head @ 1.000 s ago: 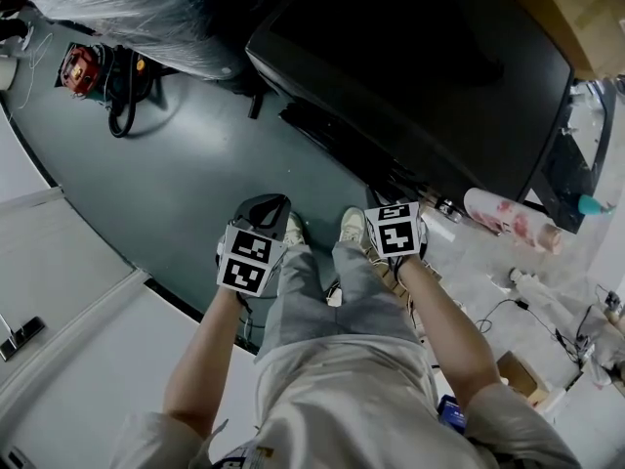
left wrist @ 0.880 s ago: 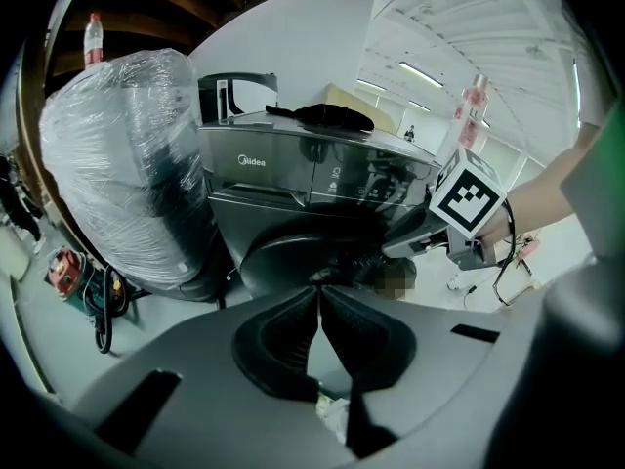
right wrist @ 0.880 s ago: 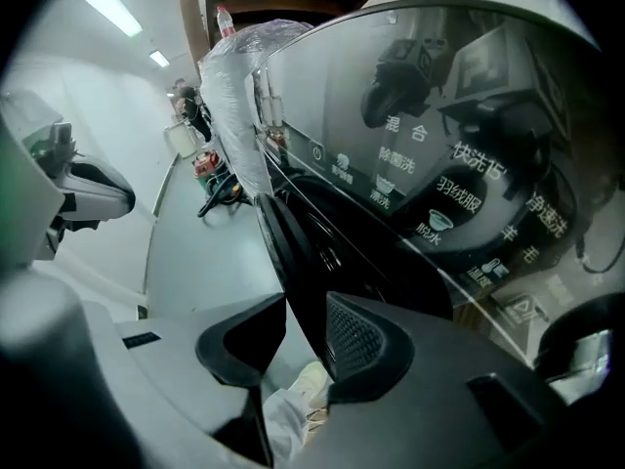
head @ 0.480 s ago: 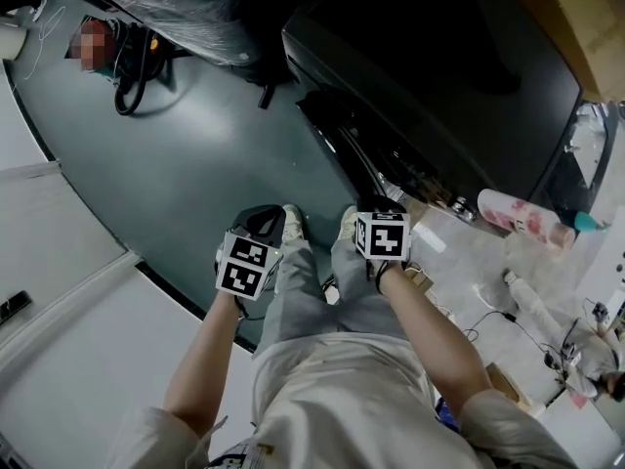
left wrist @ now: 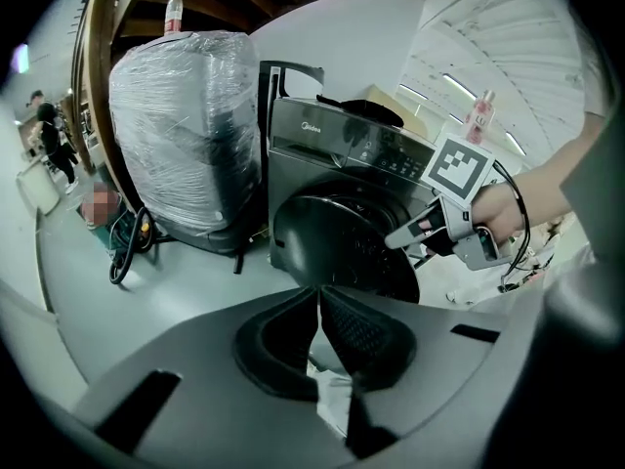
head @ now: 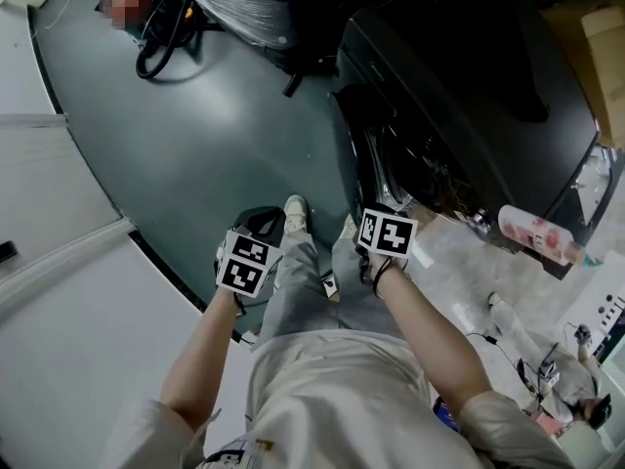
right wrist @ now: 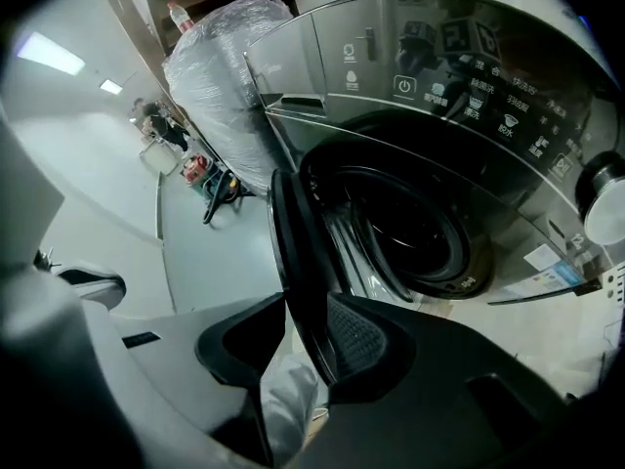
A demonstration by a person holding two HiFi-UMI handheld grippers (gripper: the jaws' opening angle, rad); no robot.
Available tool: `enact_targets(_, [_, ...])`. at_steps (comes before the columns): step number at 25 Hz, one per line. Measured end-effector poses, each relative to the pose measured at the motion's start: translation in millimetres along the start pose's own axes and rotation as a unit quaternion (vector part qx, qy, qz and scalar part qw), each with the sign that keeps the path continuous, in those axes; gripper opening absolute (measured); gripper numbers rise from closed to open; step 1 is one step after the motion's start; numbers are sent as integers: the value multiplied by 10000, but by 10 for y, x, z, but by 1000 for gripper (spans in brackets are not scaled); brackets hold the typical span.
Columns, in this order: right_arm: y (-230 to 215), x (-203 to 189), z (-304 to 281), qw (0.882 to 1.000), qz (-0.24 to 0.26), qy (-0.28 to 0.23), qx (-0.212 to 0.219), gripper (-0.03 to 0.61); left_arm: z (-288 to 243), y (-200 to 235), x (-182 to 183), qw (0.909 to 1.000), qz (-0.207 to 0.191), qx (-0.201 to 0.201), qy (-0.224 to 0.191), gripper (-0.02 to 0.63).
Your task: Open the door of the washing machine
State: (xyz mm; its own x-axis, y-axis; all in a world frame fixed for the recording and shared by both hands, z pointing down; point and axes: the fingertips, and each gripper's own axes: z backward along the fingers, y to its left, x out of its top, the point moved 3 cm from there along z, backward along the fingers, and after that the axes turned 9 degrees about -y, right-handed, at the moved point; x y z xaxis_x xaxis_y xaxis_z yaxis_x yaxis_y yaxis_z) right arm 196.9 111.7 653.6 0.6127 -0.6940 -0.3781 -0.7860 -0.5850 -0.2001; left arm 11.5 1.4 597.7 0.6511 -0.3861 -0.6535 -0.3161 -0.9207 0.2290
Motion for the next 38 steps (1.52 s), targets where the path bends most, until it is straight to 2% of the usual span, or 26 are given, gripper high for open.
enact_targets(13, [797, -188, -222, 9986, -398, 353, 62, 161, 471, 355, -349, 9971, 587, 475, -68, 28])
enact_targets(20, [1257, -197, -379, 9944, -821, 638, 193, 160, 700, 591, -538, 9926, 923, 782, -99, 28])
enact_targets(24, [1494, -166, -474, 9913, -1114, 686, 114, 160, 800, 704, -625, 9896, 1080, 939, -116, 28])
enact_targets(31, [1938, -82, -665, 9890, -1270, 744, 138, 163, 914, 1010, -851, 9800, 1409, 1396, -153, 28])
enact_targets(38, [2263, 44, -819, 9843, -1516, 894, 129, 166, 1114, 1378, -816, 9708, 1706, 1660, -281, 28])
